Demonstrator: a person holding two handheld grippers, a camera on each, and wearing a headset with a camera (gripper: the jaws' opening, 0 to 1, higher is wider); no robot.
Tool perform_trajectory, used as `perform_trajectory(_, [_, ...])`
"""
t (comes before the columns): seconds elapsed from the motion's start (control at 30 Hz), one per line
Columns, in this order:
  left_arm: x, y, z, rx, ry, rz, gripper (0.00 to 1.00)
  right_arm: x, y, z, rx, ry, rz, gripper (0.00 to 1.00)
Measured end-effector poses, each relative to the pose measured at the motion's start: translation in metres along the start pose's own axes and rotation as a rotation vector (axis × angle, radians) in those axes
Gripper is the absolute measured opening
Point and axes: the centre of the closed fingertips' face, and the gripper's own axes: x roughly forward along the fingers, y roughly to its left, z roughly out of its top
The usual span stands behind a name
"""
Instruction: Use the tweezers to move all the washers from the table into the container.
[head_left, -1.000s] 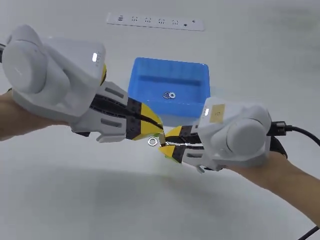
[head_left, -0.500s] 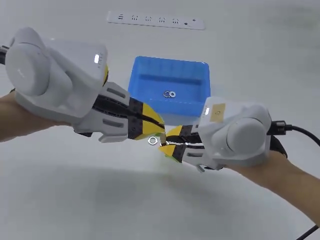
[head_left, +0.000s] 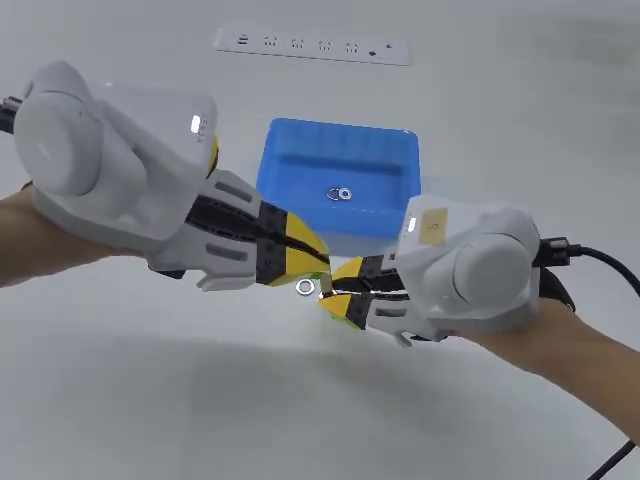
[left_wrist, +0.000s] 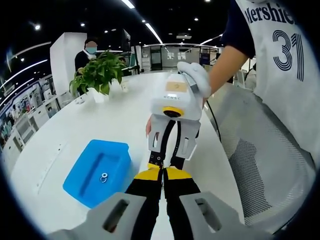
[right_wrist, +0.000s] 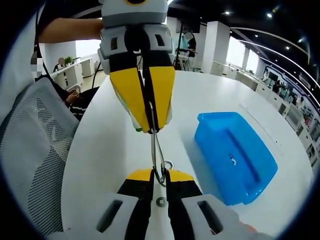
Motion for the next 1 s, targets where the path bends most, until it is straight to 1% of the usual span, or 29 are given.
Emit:
perform_trajectory(0.07, [-0.001, 0.0, 0.0, 0.004, 0.003, 0.001, 0.05, 0.0, 0.0, 0.001, -0.004, 0.0, -0.002, 0.1])
perform_trajectory(0.2, [-0.006, 0.0, 0.006, 0.003, -0.003, 0.009, 0.05, -0.004, 0.0, 0.007, -0.006, -0.013, -0.008, 0.1])
perform_trajectory(0.4, [-0.016, 0.005, 0.02, 0.024, -0.012, 0.026, 0.05, -0.013, -0.007, 0.023, -0.027, -0.034, -0.032, 0.1])
perform_trajectory(0.53, [-0.024, 0.015, 0.031, 0.053, -0.01, 0.03, 0.05, -0.02, -0.018, 0.034, -0.045, -0.051, -0.057, 0.1])
perform_trajectory(0.7, [-0.029, 0.026, 0.047, 0.12, -0.001, 0.039, 0.05, -0.031, -0.035, 0.047, -0.069, -0.068, -0.096, 0.1])
perform_trajectory(0.73, [-0.029, 0.027, 0.049, 0.124, -0.002, 0.039, 0.05, -0.031, -0.036, 0.048, -0.07, -0.07, -0.098, 0.1])
perform_trajectory(0.77, [-0.03, 0.029, 0.053, 0.135, -0.004, 0.04, 0.05, -0.034, -0.039, 0.052, -0.077, -0.077, -0.105, 0.1])
perform_trajectory(0.83, [-0.031, 0.032, 0.058, 0.158, -0.002, 0.046, 0.05, -0.037, -0.047, 0.056, -0.094, -0.082, -0.123, 0.1])
perform_trajectory(0.9, [-0.033, 0.039, 0.063, 0.172, -0.004, 0.053, 0.05, -0.039, -0.054, 0.061, -0.1, -0.09, -0.136, 0.1])
perform_trajectory(1.0, [-0.035, 0.048, 0.067, 0.188, 0.001, 0.062, 0.05, -0.041, -0.063, 0.065, -0.107, -0.094, -0.153, 0.1])
